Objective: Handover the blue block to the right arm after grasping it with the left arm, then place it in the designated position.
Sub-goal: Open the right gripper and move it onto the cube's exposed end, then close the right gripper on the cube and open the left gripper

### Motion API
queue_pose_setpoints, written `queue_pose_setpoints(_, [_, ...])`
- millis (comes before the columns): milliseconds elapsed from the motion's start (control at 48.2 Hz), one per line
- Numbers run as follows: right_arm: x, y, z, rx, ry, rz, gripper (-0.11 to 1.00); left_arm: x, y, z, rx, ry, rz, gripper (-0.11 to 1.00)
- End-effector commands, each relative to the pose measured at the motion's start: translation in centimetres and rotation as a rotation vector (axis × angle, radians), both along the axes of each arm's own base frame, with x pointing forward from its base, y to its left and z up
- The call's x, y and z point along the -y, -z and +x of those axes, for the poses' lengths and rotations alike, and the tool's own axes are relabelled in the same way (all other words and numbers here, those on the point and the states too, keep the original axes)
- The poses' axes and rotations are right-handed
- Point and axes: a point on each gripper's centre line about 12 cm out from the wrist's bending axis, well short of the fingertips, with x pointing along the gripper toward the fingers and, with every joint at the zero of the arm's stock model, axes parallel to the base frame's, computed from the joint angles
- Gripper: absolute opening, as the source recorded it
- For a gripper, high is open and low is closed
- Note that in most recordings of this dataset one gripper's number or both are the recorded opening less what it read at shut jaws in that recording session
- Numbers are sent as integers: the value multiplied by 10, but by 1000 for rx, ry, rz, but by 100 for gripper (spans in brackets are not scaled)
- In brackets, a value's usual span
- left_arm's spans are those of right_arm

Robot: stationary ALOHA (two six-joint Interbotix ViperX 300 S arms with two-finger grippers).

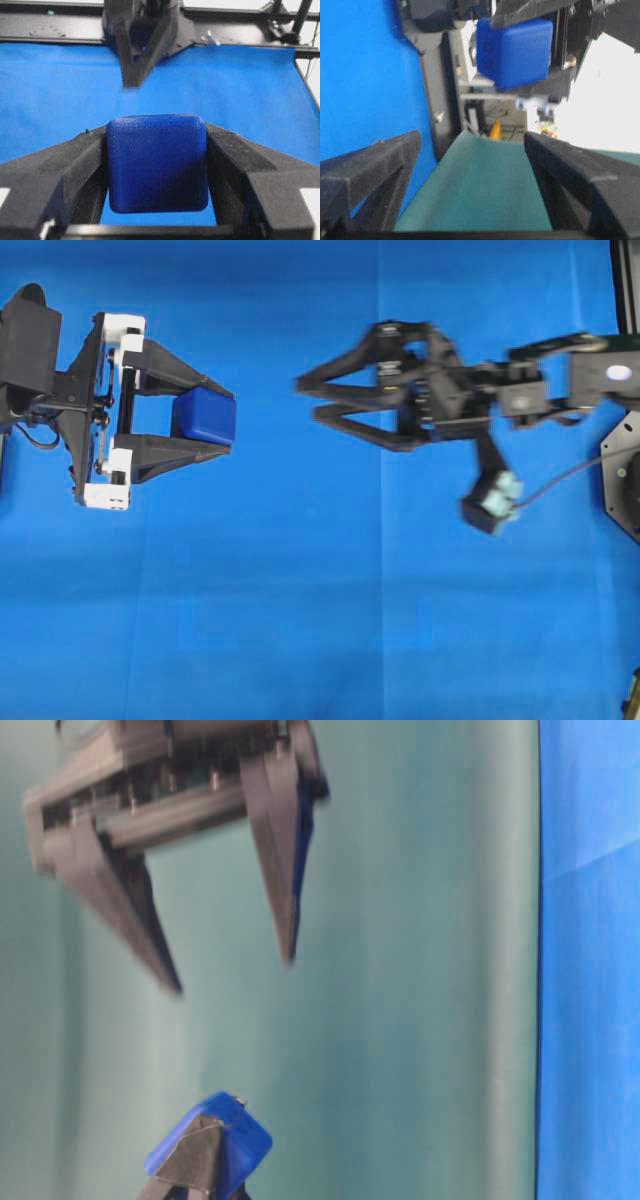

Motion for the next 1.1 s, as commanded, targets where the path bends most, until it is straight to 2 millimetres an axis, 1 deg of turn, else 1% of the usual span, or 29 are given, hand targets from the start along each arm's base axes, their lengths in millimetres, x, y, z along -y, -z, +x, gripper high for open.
queue_pose_setpoints(0, [2, -17, 20, 51, -8, -2, 93, 1, -10, 1, 37, 3, -2, 49])
queue_pose_setpoints(83, [1, -19, 38, 62, -17, -4, 93, 1, -10, 1, 37, 3, -2, 49])
queue_pose_setpoints(166, [-3, -21, 50, 69, -29, -4, 93, 1, -10, 1, 37, 3, -2, 49])
queue_pose_setpoints(291, [-9, -22, 63, 78, -48, -2, 93, 1, -11, 0, 38, 3, -2, 49])
queue_pose_setpoints(457, [-14, -21, 74, 84, -63, -2, 93, 1, -11, 1, 37, 3, -2, 49])
queue_pose_setpoints(623, [-15, -21, 82, 86, -62, -1, 92, 1, -11, 2, 38, 1, -2, 49])
queue_pose_setpoints(976, [-13, -19, 83, 75, -53, -4, 90, 1, -11, 2, 37, 2, -4, 49])
queue_pose_setpoints(1038, [-11, -17, 83, 59, -38, -6, 88, 1, -11, 2, 38, 3, -2, 49])
queue_pose_setpoints(1080, [-11, -18, 83, 53, -32, -9, 82, 1, -11, 2, 40, 3, -3, 49])
